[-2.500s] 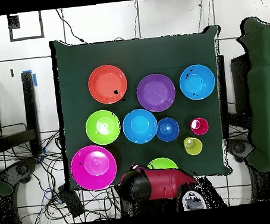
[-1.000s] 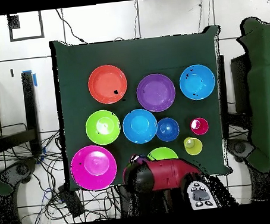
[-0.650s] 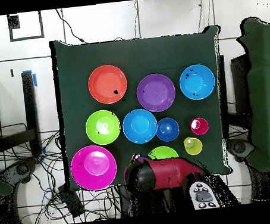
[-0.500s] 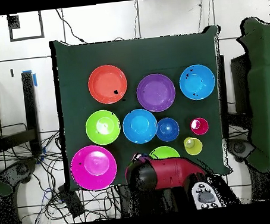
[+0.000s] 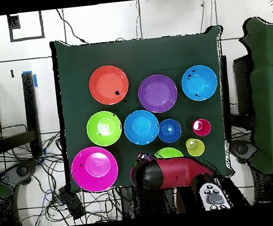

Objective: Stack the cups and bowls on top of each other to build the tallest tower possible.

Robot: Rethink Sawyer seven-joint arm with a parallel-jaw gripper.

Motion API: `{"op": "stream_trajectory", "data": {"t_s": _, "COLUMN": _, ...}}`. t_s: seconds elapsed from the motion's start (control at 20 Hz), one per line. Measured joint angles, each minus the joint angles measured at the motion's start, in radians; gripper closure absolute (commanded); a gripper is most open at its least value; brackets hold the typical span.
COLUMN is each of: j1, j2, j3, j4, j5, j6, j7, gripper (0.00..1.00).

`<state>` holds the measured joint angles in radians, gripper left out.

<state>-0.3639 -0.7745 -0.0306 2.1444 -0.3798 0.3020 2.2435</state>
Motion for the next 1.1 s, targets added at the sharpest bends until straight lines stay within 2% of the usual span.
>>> {"op": "stream_trajectory", "data": {"t_s": 1.1, "j1": -0.088, "j2": 0.002, "j3": 0.072, "j4": -0.014, "j5": -0.067, "j6": 0.001, "j7": 0.0, "gripper": 1.0}}
